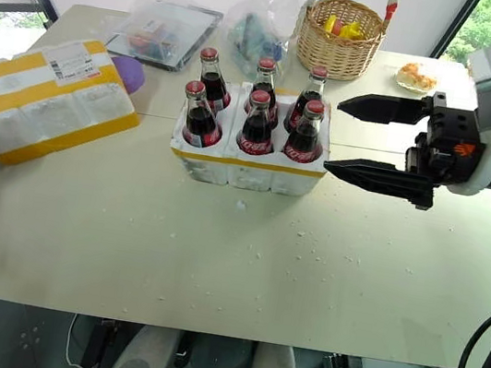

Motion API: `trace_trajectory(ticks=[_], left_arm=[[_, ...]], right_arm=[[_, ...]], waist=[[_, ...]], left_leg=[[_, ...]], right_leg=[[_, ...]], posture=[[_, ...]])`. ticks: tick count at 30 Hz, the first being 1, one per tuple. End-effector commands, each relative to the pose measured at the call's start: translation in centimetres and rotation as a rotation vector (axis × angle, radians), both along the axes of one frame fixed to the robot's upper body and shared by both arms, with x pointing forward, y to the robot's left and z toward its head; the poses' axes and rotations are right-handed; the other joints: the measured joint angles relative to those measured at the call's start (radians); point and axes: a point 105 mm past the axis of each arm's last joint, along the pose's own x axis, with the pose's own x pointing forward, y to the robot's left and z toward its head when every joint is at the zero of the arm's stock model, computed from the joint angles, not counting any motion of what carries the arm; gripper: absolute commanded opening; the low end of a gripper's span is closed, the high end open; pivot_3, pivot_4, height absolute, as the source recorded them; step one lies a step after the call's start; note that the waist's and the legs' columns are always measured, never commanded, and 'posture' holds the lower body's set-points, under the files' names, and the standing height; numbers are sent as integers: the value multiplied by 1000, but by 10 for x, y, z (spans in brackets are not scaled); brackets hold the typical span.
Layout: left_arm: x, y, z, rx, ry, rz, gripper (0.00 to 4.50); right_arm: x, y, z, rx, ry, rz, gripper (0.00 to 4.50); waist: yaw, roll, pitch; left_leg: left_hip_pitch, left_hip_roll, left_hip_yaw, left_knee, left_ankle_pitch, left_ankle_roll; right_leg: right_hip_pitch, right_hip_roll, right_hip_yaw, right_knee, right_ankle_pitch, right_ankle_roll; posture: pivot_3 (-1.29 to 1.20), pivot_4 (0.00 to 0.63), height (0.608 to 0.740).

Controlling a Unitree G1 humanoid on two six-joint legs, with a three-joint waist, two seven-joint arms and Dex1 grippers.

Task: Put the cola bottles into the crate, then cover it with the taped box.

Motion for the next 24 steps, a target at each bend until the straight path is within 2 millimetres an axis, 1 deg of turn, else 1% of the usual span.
trace_trajectory(ticks=[1, 6, 10, 11, 12, 14, 15, 16, 18, 19, 20, 24], left_arm=[[4, 4, 9, 24, -27, 24, 4500], [11, 4, 14, 41, -30, 39, 4500], [11, 5, 11, 42, -10, 50, 4500], [11, 5, 10, 36, -6, 53, 3977], [11, 6, 9, 31, -5, 58, 3675], [10, 6, 8, 24, -4, 62, 2760], [10, 6, 8, 23, -4, 60, 2117], [11, 6, 8, 23, -3, 59, 1580], [11, 6, 9, 24, -3, 59, 637], [11, 6, 10, 25, -4, 63, 294], [11, 7, 11, 26, -6, 68, 153], [12, 7, 19, 27, -24, 64, 153]], right_arm=[[-10, 0, 13, -9, -66, 7, 4432], [-11, -1, 16, 0, -78, -7, 4432], [-11, -2, 16, 3, -81, -16, 4432], [-10, -2, 16, 3, -81, -18, 4500], [-10, -2, 16, 4, -81, -18, 4500], [-10, -1, 16, 6, -82, -19, 4500], [-10, -1, 17, 8, -82, -19, 4500], [-10, 0, 17, 9, -81, -19, 4500], [-10, 0, 16, 11, -79, -19, 4500], [-10, 0, 15, 12, -77, -19, 4500], [-10, 1, 15, 13, -76, -19, 4500], [-9, 1, 13, 19, -74, -23, 4500]], waist=[[0, 0, 0], [0, 0, 0], [-1, 0, 0], [-1, 0, 0], [-1, 0, 0], [-1, 0, 0], [-1, 0, 0], [0, 0, 0], [0, 0, 0], [0, 0, 0], [1, 0, 0], [0, 0, 0]], left_leg=[[0, 0, 0, 0, 0, 0], [0, 0, 0, 0, 0, 0], [0, 0, 0, 0, 0, 0], [0, 0, 0, 0, 0, 0], [0, 0, 0, 0, 0, 0], [0, 0, 0, 0, 0, 0], [0, 0, 0, 0, 0, 0], [0, 0, 0, 0, 0, 0], [0, 0, 0, 0, 0, 0], [0, 0, 0, 0, 0, 0], [0, 0, 0, 0, 0, 0], [0, 0, 0, 0, 0, 0]], right_leg=[[0, 0, 0, 0, 0, 0], [0, 0, 0, 0, 0, 0], [0, 0, 0, 0, 0, 0], [0, 0, 0, 0, 0, 0], [0, 0, 0, 0, 0, 0], [0, 0, 0, 0, 0, 0], [0, 0, 0, 0, 0, 0], [0, 0, 0, 0, 0, 0], [0, 0, 0, 0, 0, 0], [0, 0, 0, 0, 0, 0], [0, 0, 0, 0, 0, 0], [0, 0, 0, 0, 0, 0]], posture=[[0, 150, 737], [0, 150, 737], [0, 150, 737], [0, 150, 737], [0, 150, 737], [0, 150, 737], [0, 150, 737], [0, 150, 737], [0, 150, 737], [0, 150, 737], [0, 150, 737], [0, 150, 737]])
